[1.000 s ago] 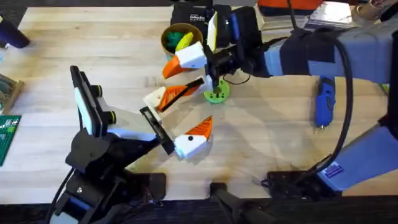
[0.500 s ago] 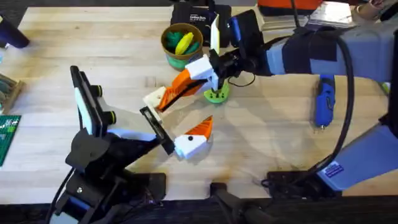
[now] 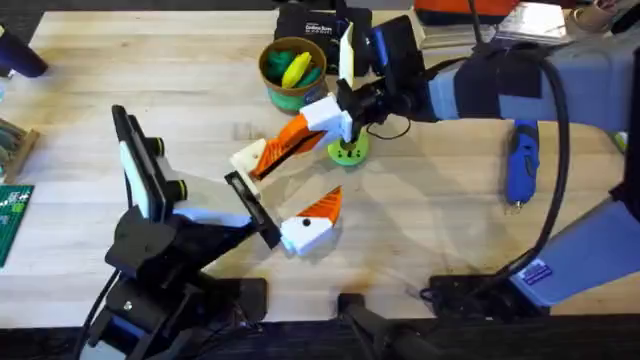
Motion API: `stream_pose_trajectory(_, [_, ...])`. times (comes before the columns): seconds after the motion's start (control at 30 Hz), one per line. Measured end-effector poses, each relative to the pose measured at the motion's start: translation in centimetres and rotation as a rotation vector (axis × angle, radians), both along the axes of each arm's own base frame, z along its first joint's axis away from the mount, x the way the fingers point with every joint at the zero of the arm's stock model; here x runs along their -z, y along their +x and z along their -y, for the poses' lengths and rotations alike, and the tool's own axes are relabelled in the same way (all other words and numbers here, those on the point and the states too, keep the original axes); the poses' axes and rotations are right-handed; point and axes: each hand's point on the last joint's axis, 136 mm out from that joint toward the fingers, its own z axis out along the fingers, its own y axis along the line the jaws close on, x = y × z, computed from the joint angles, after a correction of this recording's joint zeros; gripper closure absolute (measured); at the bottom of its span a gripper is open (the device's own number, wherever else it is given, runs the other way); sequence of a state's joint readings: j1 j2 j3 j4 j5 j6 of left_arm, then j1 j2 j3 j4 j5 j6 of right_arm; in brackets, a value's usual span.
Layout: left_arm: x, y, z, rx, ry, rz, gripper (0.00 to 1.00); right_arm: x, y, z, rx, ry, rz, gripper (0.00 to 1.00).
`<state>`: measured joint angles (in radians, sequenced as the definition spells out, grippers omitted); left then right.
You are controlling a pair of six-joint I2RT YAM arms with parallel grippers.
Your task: Pick up the gripper from the table and insert it into the empty holder that is missing its gripper. Then pick up a screw, insert it into the mounting hole, and use the screwdriver to tighten it. Finally, clean up the table by picking up the vegetable and placing it into the bucket.
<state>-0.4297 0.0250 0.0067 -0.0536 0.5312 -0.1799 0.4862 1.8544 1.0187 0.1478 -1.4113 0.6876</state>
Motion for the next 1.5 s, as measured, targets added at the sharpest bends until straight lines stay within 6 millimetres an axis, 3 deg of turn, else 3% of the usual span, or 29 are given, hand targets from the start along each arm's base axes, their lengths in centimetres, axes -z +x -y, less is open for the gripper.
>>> stream_pose_trajectory(1.5, [0.2, 2.2, -1.9, -0.164, -0.002, -0.018, 0.015, 0.2, 1.3, -3.4, 0.102, -0.064, 0.076, 0.985])
